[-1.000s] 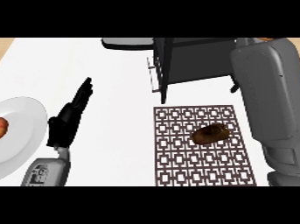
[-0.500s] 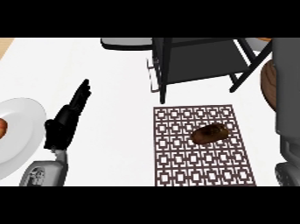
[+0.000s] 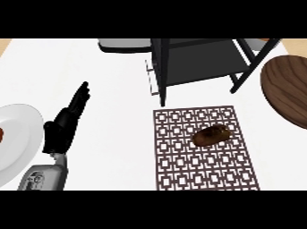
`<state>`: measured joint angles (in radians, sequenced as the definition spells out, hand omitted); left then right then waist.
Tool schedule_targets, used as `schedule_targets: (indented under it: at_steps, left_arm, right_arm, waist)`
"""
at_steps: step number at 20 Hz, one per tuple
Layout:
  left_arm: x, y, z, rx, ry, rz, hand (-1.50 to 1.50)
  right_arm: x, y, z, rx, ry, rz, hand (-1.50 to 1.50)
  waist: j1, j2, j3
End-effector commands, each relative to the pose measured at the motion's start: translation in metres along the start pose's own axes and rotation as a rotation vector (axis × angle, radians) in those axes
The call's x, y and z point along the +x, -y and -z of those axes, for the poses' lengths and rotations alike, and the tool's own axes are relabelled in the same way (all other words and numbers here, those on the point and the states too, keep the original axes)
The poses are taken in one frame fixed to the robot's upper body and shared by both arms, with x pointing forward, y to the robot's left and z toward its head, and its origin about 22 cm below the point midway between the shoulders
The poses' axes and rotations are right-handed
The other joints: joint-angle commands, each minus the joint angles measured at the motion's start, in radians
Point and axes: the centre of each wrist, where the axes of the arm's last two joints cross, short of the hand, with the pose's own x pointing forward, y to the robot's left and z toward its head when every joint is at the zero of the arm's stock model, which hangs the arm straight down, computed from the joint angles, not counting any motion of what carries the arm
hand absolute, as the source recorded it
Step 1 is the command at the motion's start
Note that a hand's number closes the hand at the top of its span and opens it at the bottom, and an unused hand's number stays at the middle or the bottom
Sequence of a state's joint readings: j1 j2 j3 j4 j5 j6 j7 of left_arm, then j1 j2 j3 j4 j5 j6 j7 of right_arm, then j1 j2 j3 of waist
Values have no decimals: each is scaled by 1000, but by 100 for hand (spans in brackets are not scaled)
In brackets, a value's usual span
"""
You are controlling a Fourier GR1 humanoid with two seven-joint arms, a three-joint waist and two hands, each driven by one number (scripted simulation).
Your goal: Pick the tomato from the placemat and place it in the tiered shelf
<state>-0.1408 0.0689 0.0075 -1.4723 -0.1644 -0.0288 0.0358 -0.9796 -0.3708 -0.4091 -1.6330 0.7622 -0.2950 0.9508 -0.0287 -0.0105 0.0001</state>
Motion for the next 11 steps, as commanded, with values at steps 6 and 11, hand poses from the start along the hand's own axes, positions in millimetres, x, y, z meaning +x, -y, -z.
schedule_targets:
  at_steps: [6,11]
  left_arm:
    - [3,-10,3,9,-9,-12,0]
    - [0,5,3,15,6,-5,0]
  right_arm:
    - [-19,132,14,57,-42,-178,-150]
    - [-37,198,16,93,-66,-161,-150]
  waist:
    - [-14,0,1]
    - [-10,1,1]
